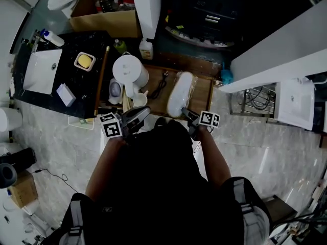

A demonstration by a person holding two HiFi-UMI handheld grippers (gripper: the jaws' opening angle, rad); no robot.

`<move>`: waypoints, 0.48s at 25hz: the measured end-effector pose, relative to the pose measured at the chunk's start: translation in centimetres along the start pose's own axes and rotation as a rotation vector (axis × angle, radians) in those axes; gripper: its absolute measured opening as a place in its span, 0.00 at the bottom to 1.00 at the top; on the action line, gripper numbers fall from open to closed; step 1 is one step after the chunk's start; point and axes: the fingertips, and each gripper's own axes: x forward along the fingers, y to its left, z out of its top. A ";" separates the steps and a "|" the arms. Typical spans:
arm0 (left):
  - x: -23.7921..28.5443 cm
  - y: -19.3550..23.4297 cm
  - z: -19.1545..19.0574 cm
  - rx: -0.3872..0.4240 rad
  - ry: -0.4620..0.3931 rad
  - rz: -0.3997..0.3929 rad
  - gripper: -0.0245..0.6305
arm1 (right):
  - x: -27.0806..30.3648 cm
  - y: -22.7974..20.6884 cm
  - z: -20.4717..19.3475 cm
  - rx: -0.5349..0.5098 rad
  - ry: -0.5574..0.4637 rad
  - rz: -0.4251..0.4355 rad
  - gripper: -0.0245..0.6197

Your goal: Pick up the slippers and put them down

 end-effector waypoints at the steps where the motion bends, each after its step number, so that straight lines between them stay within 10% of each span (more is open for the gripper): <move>1: 0.0 0.0 0.0 -0.001 -0.002 0.002 0.05 | 0.1 -0.2 0.0 0.003 0.003 -0.002 0.16; 12: -0.5 0.5 0.0 -0.007 0.001 0.035 0.05 | 1.3 -2.3 0.0 0.007 0.030 -0.042 0.16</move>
